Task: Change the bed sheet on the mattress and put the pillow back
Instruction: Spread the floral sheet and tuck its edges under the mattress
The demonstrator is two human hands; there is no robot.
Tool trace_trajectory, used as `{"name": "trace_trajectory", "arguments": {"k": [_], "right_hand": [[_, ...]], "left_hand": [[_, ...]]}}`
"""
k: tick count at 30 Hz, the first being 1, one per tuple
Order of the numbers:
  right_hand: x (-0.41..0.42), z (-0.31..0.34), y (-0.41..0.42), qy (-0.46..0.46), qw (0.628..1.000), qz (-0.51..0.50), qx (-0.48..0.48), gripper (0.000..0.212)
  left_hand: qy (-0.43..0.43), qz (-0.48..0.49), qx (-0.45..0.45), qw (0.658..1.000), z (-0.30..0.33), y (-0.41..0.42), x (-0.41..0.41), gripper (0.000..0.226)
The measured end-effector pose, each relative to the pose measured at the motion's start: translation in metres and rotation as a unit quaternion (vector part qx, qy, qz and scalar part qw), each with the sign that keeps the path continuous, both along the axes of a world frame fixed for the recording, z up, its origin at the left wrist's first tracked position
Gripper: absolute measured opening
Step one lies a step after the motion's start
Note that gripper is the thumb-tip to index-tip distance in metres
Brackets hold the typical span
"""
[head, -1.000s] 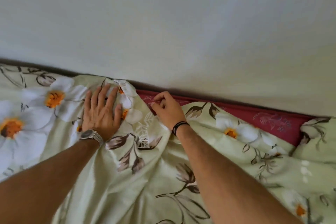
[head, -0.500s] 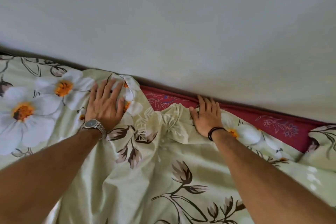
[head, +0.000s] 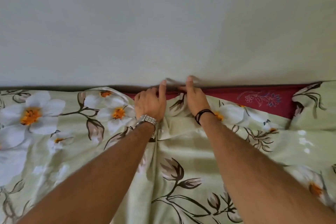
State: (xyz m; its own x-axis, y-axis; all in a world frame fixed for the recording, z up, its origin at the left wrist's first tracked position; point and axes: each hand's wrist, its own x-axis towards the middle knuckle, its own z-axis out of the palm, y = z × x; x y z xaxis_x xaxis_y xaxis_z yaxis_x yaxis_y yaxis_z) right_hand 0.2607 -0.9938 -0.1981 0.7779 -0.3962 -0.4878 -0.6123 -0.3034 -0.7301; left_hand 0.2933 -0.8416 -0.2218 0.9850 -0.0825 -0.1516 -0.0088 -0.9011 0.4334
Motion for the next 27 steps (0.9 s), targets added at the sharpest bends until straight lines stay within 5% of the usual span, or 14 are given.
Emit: {"name": "trace_trajectory", "arguments": {"k": [5, 11, 16, 21, 27], "right_hand": [[0.006, -0.011, 0.005, -0.001, 0.952, 0.084, -0.293, 0.093], [0.013, -0.014, 0.000, 0.019, 0.954, 0.120, -0.276, 0.084], [0.004, -0.021, -0.024, 0.108, 0.962, 0.073, -0.241, 0.107], [-0.018, -0.061, -0.017, -0.026, 0.940, 0.085, -0.330, 0.077], [-0.023, -0.057, -0.017, -0.043, 0.923, 0.119, -0.364, 0.060]], "left_hand": [[0.001, 0.039, 0.017, 0.999, -0.006, -0.004, 0.005, 0.095], [-0.035, 0.073, 0.099, 0.992, -0.007, -0.013, 0.000, 0.094], [-0.033, 0.026, 0.094, 0.995, -0.005, -0.028, -0.027, 0.077], [-0.048, 0.032, 0.139, 0.989, -0.026, -0.028, -0.021, 0.067], [0.017, 0.005, 0.119, 0.993, -0.019, -0.027, -0.026, 0.061]]}}
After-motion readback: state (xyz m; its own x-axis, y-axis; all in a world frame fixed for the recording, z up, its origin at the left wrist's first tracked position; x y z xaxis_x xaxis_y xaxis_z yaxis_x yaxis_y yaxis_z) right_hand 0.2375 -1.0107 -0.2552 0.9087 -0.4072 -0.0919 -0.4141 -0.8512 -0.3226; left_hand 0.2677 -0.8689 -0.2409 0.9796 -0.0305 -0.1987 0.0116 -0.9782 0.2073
